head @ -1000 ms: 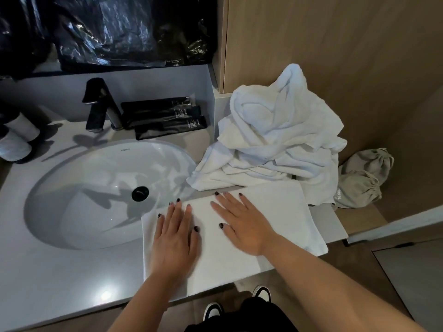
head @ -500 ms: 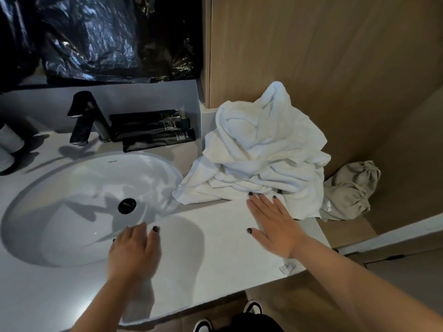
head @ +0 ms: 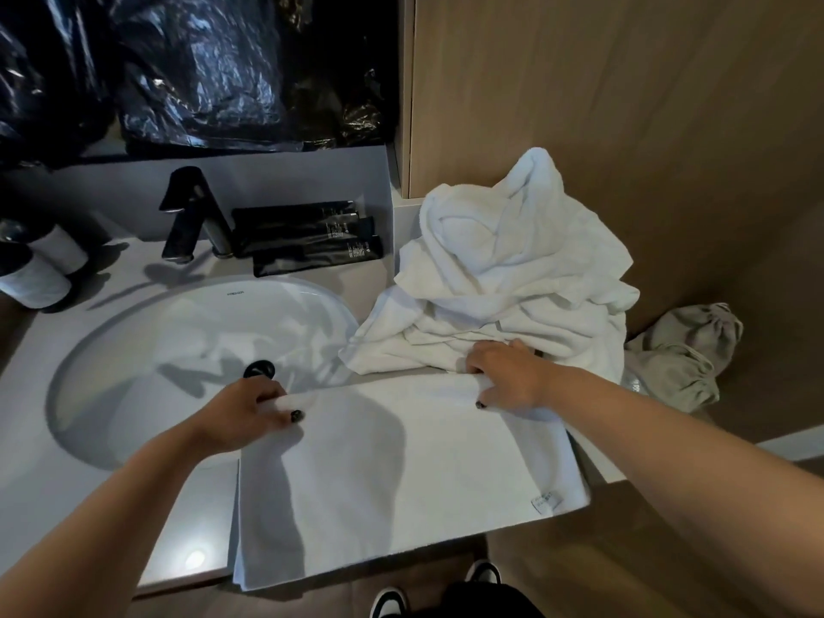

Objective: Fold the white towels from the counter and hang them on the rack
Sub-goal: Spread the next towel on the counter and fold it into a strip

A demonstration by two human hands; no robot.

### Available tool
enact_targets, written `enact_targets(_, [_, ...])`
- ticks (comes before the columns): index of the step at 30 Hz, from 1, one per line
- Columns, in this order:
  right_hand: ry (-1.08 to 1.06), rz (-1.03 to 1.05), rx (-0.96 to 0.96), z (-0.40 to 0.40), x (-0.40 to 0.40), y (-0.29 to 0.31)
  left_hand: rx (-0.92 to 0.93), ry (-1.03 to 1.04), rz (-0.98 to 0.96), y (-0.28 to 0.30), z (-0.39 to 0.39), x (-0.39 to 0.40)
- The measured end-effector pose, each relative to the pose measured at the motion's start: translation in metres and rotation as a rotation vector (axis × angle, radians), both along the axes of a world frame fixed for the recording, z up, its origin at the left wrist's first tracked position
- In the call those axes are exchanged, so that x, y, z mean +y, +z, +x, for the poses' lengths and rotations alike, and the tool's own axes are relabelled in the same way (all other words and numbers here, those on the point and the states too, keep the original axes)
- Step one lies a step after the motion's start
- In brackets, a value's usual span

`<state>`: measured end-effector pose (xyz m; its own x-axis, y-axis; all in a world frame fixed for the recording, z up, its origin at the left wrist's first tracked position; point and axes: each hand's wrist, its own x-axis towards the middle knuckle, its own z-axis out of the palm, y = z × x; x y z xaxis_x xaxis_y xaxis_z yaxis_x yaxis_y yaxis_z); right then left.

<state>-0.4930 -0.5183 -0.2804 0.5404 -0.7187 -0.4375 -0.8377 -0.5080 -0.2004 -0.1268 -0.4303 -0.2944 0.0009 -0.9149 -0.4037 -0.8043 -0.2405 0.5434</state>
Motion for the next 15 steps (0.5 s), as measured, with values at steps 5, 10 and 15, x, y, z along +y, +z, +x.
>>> enact_targets(5, [-0.051, 0.127, -0.019, -0.02, -0.012, 0.014, 0.109, 0.014, -0.052, 0.005, 0.017, 0.004])
enact_targets(10, [-0.084, 0.103, -0.15, -0.026, -0.013, 0.022, 0.125, -0.003, -0.138, 0.014, 0.024, 0.011])
enact_targets(15, [-0.119, -0.186, -0.267, -0.048, 0.006, 0.017, 0.024, 0.002, -0.338, 0.025, 0.027, 0.025])
